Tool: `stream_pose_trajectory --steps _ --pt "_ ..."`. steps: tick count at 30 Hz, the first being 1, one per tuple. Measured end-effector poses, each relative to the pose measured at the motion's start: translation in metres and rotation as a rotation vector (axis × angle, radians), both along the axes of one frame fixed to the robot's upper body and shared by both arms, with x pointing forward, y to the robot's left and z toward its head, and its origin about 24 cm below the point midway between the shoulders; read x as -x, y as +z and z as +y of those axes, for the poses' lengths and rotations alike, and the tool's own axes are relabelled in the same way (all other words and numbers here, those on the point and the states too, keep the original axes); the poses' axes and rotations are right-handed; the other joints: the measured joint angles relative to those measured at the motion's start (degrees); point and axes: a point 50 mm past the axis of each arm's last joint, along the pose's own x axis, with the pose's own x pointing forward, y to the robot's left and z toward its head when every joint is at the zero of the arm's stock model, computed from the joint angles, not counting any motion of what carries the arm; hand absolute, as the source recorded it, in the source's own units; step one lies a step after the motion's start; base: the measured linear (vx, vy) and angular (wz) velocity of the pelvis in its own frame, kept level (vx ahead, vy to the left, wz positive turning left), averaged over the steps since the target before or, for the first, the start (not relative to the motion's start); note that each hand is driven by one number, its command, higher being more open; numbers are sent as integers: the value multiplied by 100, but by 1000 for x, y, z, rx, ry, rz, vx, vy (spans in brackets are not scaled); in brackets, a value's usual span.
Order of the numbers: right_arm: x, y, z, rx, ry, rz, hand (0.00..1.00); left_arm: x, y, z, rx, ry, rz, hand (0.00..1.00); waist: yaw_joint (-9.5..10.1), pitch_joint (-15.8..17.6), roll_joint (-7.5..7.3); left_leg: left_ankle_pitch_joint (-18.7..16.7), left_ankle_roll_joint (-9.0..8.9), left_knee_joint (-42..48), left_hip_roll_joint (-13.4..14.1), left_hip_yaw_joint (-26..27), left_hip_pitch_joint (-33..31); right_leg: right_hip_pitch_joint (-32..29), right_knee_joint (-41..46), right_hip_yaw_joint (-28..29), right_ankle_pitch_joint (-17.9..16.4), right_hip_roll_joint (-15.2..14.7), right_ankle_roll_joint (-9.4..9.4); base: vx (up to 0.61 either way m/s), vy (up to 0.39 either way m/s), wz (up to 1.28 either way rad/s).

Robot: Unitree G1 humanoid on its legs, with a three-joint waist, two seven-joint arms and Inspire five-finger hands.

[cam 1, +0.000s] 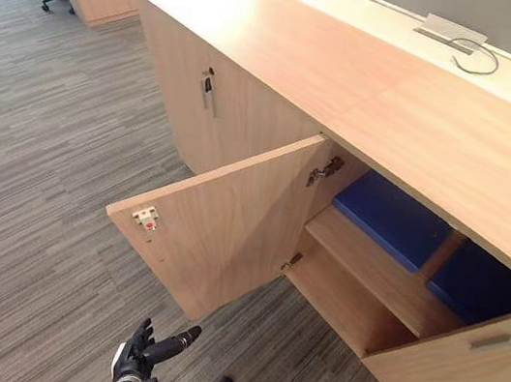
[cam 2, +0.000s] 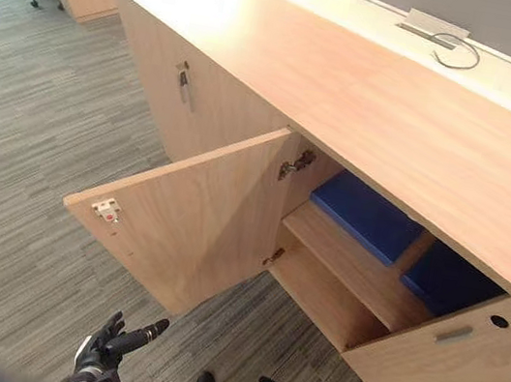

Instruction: Walk over to the cabinet, pick up the folder, carry it to the office cabinet, place the folder inside the office cabinet, then close the office cabinet door

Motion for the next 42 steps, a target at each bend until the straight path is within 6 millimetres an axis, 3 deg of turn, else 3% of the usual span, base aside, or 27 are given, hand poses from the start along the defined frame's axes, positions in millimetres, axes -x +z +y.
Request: stream_pose_trajectory --steps 9,16,22,29,35,42 --pt "-4 1 4 5 80 -7 100 -13 22 44 -106 227 -83 100 -4 8 -13 -16 -202 -5 203 151 55 99 -233 105 -12 183 -20 -31 -52 -9" --pt "-6 2 9 -2 114 -12 100 -29 38 60 -167 283 -153 100 29 19 -90 -58 -263 -4 261 263 141 164 -254 248 -16 228 -53 35 -27 -8" --pt "-8 1 15 -19 159 -16 100 -47 50 70 -209 251 -203 100 24 -9 -148 -110 -345 -2 482 388 260 174 -209 418 136 419 -284 23 -14 -11" --pt "-7 1 11 -14 165 -13 100 -69 58 63 -211 150 -257 100 -23 -50 -85 -97 -415 -3 576 432 301 157 -188 469 139 500 -286 -25 -19 -6" --pt "-8 2 10 -10 201 -10 100 -75 61 83 -298 109 -220 100 -35 -117 -27 -38 -501 -4 680 552 218 7 -185 601 139 575 -287 -58 -17 -13" --pt "-7 2 6 -1 207 -7 100 -80 64 88 -387 -5 -175 100 -56 -141 19 21 -492 -5 695 555 208 -2 -193 608 137 588 -287 -61 -8 -2"
